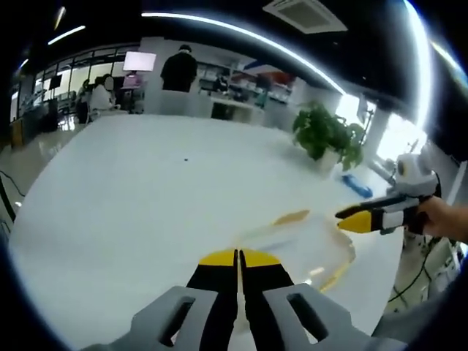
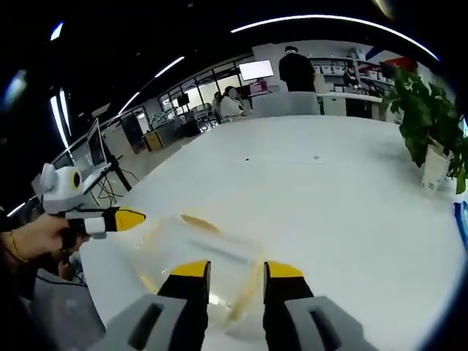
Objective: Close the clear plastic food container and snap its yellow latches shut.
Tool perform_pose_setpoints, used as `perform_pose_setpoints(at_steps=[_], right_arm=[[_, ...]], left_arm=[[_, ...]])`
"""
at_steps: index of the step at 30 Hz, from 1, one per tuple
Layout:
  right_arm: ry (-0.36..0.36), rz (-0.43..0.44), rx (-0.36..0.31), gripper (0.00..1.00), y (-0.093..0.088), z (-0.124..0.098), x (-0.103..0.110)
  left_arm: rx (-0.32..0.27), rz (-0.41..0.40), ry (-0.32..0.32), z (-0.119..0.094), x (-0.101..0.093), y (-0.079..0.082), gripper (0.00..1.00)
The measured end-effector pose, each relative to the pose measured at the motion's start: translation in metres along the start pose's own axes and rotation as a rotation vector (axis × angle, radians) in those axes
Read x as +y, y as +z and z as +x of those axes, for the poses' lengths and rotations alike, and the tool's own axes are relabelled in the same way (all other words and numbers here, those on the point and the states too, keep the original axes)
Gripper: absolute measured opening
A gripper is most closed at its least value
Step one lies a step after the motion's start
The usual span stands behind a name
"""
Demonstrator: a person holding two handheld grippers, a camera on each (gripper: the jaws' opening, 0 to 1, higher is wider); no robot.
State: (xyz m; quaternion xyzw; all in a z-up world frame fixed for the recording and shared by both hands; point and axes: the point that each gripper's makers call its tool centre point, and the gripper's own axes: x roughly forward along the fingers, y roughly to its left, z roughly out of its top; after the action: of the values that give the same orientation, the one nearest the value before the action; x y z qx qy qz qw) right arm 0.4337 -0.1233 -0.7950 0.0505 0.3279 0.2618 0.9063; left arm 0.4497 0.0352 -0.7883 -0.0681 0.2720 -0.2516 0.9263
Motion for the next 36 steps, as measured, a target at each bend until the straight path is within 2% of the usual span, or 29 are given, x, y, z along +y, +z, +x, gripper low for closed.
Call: perform_pose_setpoints(at_steps=[7,15,17,22,26,29,33,36], right_arm=[[0.043,-0.047,-0.006,0.24,0.009,0.009,0.012],[0.102,-0.079,0.005,0.21,0.012,0.024,0.03],[0.118,-0.097,0.015,0.2,0.011,0.027,0.035],[0.15,-0.133,0.037,0.19,0.009,0.036,0.044],[0.15,-0.178,0.06,0.19,0.007,0.041,0.044],[0.158,-0.19,0.063,0.19,0.009,0.044,0.044],[0.167,-0.203,0.066,0.19,0.012,0.046,0.044],[0.165,-0.222,0.069,0.22,0.013,0.048,0.043]], left_arm=[[0.028,0.101,-0.053,0.005,-0.017,-0.008,0.0],[0.018,0.236,-0.129,0.011,-0.037,-0.008,0.05],[0.026,0.301,-0.145,0.012,-0.041,-0.009,0.06],[0.043,0.398,-0.176,0.015,-0.053,-0.014,0.09],[0.054,0.411,-0.201,0.016,-0.058,-0.018,0.14],[0.073,0.418,-0.204,0.016,-0.058,-0.024,0.23],[0.078,0.451,-0.223,0.013,-0.061,-0.027,0.23],[0.077,0.48,-0.231,0.011,-0.062,-0.027,0.25]])
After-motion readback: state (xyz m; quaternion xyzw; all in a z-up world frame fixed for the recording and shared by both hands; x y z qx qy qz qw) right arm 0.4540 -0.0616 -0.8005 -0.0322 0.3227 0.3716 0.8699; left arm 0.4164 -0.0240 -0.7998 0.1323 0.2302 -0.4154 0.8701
